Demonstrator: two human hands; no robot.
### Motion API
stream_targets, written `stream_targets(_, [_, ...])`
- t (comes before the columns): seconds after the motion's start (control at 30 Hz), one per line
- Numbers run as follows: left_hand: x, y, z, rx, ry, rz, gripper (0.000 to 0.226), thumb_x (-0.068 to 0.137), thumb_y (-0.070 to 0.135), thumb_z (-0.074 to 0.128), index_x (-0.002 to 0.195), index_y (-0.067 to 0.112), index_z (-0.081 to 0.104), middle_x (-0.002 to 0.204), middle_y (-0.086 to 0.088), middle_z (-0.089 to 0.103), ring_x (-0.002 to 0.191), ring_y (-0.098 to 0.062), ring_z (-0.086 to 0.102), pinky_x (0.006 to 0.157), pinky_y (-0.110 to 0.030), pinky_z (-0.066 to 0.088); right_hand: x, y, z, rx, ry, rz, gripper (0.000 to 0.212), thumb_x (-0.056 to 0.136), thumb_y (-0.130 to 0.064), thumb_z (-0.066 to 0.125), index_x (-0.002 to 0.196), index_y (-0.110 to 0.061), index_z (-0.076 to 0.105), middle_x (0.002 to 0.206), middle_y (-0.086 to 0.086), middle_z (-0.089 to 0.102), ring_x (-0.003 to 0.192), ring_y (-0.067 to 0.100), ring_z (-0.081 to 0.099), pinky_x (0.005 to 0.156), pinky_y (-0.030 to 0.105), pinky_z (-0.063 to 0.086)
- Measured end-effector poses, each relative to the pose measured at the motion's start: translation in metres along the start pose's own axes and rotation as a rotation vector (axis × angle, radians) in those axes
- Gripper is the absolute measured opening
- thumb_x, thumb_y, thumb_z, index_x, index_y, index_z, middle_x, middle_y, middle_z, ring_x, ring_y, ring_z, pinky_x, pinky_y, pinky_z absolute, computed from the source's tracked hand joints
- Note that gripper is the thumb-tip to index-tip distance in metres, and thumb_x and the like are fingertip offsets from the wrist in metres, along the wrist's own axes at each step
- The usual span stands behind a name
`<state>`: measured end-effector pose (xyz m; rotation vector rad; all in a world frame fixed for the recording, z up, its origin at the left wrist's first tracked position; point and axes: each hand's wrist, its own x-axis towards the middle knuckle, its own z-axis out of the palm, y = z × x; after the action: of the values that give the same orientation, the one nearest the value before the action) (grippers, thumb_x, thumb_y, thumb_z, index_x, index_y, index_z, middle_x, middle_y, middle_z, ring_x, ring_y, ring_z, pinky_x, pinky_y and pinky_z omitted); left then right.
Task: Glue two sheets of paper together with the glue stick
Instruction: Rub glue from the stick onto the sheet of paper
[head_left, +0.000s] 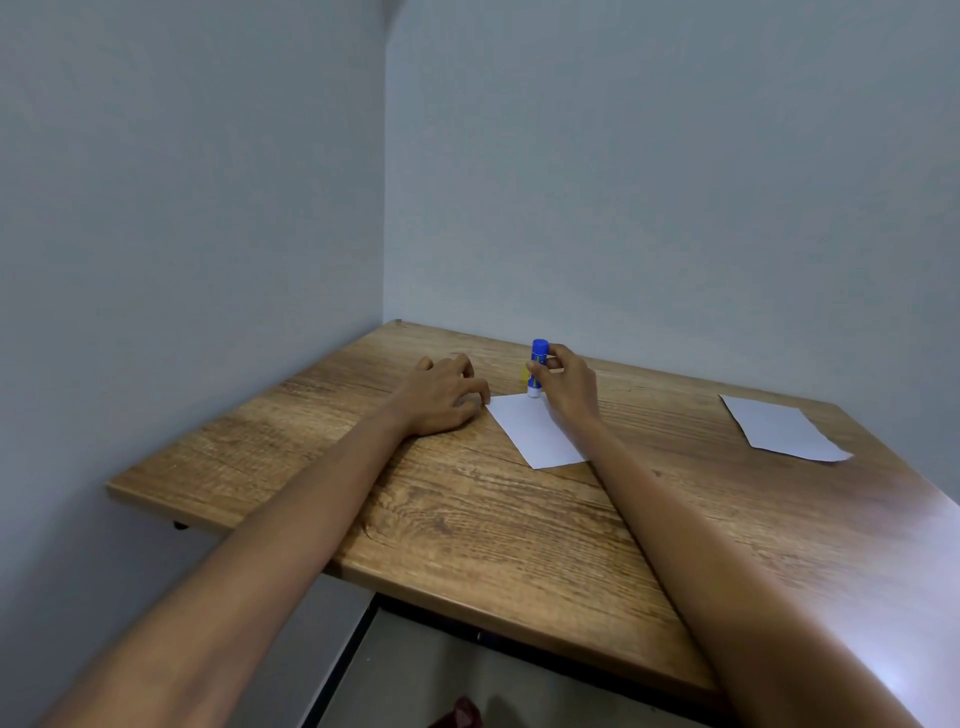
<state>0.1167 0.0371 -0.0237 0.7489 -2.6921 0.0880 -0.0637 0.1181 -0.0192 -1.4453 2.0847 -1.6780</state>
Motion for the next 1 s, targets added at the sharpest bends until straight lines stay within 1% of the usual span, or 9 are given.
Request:
stream_targets(0.13, [0.001,0.000,0.001,0.001,-0.006,0.012,0.029,0.092,0.039,0.038,0.111,0.033,0.059,0.120,-0.001,0.048,0.105,-0.016,0.051,0.094,-0.037,0.029,0.004,0.005,-0.011,-0.008,0.049,0.043,0.026,0.089,-0.018,0.061,0.111,-0.005,0.063,0.103,0.012,0.068,0.089,0.020,0.059,0.078,0.031,0.044])
stream_targets(0.23, [0.002,0.000,0.001,-0.013,-0.008,0.008,0.028,0.092,0.045,0.039,0.109,0.034,0.059,0.121,0.000,0.050,0.107,-0.016,0.051,0.096,-0.039,0.029,0.007,0.011,-0.020,0.010,0.091,0.091,0.028,0.089,-0.017,0.061,0.115,-0.005,0.062,0.106,0.012,0.067,0.093,0.024,0.060,0.071,0.017,0.044])
stream_targets(0.33, [0.003,0.000,0.002,-0.031,-0.011,-0.004,0.028,0.090,0.051,0.043,0.105,0.034,0.060,0.120,0.002,0.051,0.107,-0.015,0.050,0.097,-0.040,0.030,0.008,0.013,-0.031,0.080,0.178,0.145,0.030,0.089,-0.020,0.062,0.115,-0.007,0.062,0.106,0.011,0.065,0.100,0.024,0.059,0.077,0.027,0.040])
stream_targets(0.43, [0.003,0.000,0.001,-0.195,0.015,-0.079,0.025,0.085,0.051,0.056,0.096,0.031,0.065,0.113,0.005,0.055,0.102,-0.014,0.052,0.097,-0.039,0.030,0.007,0.013,-0.044,0.202,0.247,0.193,0.032,0.088,-0.026,0.063,0.113,-0.007,0.062,0.098,0.005,0.062,0.094,0.019,0.057,0.075,0.028,0.040])
stream_targets(0.57, [-0.001,-0.003,-0.003,-0.633,0.064,-0.198,0.020,0.076,0.040,0.072,0.079,0.020,0.068,0.092,0.009,0.069,0.089,-0.012,0.062,0.078,-0.028,0.045,-0.001,0.014,-0.049,0.323,0.168,0.210,0.024,0.088,-0.023,0.064,0.105,-0.006,0.060,0.100,0.013,0.064,0.095,0.022,0.063,0.081,0.033,0.055])
stream_targets(0.63, [-0.002,-0.004,-0.004,-0.676,0.076,-0.219,0.017,0.075,0.034,0.074,0.078,0.019,0.065,0.091,0.006,0.071,0.088,-0.012,0.064,0.075,-0.026,0.047,-0.004,0.010,-0.047,0.386,0.112,0.208,0.029,0.090,-0.021,0.063,0.112,-0.002,0.059,0.100,0.014,0.064,0.093,0.024,0.065,0.074,0.030,0.058])
stream_targets(0.77, [-0.001,-0.004,-0.002,-0.663,0.085,-0.245,0.021,0.072,0.022,0.076,0.078,0.023,0.056,0.089,0.003,0.066,0.083,-0.014,0.059,0.072,-0.024,0.046,-0.008,0.005,-0.038,0.368,0.006,0.248,0.029,0.091,-0.025,0.062,0.113,-0.007,0.059,0.112,0.019,0.064,0.100,0.032,0.066,0.083,0.049,0.056])
stream_targets(0.9, [0.002,-0.006,-0.002,-0.668,0.080,-0.228,0.018,0.079,0.021,0.070,0.093,0.025,0.059,0.106,-0.001,0.061,0.096,-0.018,0.057,0.079,-0.025,0.045,-0.009,0.005,-0.034,0.350,-0.030,0.225,0.029,0.092,-0.026,0.060,0.112,-0.006,0.058,0.113,0.020,0.063,0.096,0.032,0.066,0.064,0.033,0.057])
stream_targets(1.0, [0.010,-0.002,-0.004,-0.555,0.147,-0.228,0.018,0.085,0.029,0.063,0.103,0.027,0.064,0.121,-0.001,0.052,0.111,-0.014,0.049,0.096,-0.034,0.036,-0.006,0.007,-0.033,0.320,0.019,0.207,0.027,0.091,-0.025,0.061,0.110,-0.006,0.059,0.110,0.019,0.064,0.099,0.031,0.066,0.082,0.046,0.055])
